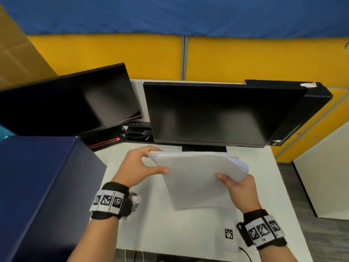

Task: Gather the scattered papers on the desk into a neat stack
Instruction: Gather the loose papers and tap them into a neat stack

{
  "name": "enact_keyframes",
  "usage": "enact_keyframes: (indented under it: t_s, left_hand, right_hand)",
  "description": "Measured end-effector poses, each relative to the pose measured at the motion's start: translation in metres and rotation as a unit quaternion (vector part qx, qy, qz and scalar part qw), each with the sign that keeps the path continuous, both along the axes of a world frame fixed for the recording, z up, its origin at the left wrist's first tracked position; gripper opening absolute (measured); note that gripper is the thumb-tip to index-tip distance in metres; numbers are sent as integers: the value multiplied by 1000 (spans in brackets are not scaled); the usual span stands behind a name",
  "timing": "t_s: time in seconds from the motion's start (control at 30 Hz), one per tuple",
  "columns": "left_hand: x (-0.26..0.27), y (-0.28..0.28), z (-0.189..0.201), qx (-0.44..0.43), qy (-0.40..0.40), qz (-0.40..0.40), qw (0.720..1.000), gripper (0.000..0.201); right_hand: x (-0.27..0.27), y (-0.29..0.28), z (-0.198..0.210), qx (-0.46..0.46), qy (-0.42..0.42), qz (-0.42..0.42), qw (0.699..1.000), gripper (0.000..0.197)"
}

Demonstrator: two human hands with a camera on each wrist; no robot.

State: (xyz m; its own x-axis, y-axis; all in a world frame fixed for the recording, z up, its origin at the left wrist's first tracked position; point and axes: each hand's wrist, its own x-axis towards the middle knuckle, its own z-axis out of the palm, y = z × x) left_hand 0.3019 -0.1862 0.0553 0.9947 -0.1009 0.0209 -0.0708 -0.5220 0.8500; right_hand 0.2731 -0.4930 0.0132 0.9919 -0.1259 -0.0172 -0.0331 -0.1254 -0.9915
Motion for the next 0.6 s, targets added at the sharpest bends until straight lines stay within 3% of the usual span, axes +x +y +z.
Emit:
enact_keyframes:
  t_s: [0.07, 0.13, 0.23, 0.43, 0.6]
  left_hand:
    - [-8, -12, -23, -161, 30, 14, 986, 65]
    - [-13, -32, -40, -218, 49, 25, 975, 66]
    - [-15, -51, -59, -235, 34, 50, 970, 47]
    - [-24, -64, -99, -242, 97, 80, 962, 55]
    - [-26, -69, -109, -278, 84, 118, 950, 46]
  right_hand:
    - [-3, 0, 1, 32, -24, -7, 999, 35]
    - [-5, 2, 1, 38, -37, -1, 999, 37]
    - [-7, -4, -10, 36, -35, 23, 998, 39]
    - [-9, -15, -64, 43, 96, 47, 993, 38]
    - [-8, -3, -74, 46, 86, 21, 995, 52]
